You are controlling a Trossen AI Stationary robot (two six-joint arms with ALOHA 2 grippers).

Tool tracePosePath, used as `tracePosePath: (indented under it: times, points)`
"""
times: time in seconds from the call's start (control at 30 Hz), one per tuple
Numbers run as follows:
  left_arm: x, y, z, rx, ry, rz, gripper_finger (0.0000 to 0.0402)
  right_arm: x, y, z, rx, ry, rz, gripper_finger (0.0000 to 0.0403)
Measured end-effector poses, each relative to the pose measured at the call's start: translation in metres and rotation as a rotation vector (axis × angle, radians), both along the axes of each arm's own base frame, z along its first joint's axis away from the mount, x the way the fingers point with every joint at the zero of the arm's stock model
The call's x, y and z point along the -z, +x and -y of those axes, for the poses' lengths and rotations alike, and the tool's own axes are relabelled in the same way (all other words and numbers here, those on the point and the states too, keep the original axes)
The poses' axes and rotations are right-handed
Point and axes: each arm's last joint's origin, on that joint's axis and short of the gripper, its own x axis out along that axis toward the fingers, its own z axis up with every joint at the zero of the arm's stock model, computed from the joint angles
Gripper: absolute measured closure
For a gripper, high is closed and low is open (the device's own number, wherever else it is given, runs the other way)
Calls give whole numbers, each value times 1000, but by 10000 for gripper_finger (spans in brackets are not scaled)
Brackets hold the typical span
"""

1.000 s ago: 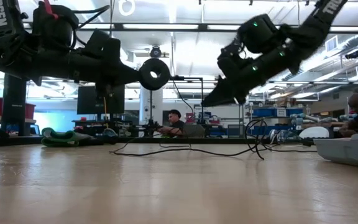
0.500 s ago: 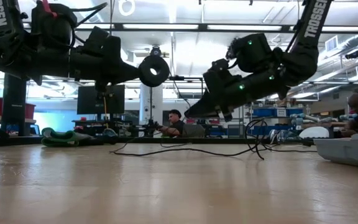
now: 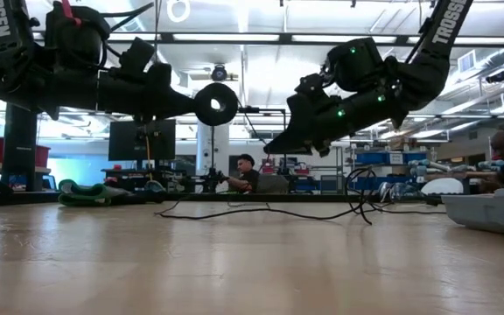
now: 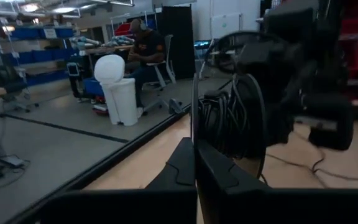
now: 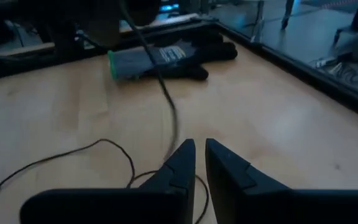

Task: Coil cords
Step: Coil the black wire

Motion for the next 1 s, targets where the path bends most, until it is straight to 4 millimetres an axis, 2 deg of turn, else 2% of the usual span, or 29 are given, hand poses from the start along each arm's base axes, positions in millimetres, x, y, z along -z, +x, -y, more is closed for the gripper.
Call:
tracePosePath:
  times: [0.43,0.6,0.8,1.0]
  points:
    - [2,-1,-2,-91,41,-50,402,0,-1,0,-14,-64,-29,364]
    - [2,-2,-3,-106,41,-53,401,0,-2,7,55,-81,-35,364]
    - [2,-2,-3,-107,41,-53,401,-2,-2,7,67,-35,-3,364]
    - [2,-2,-3,-117,40,-53,401,-2,-1,5,-12,21,21,364]
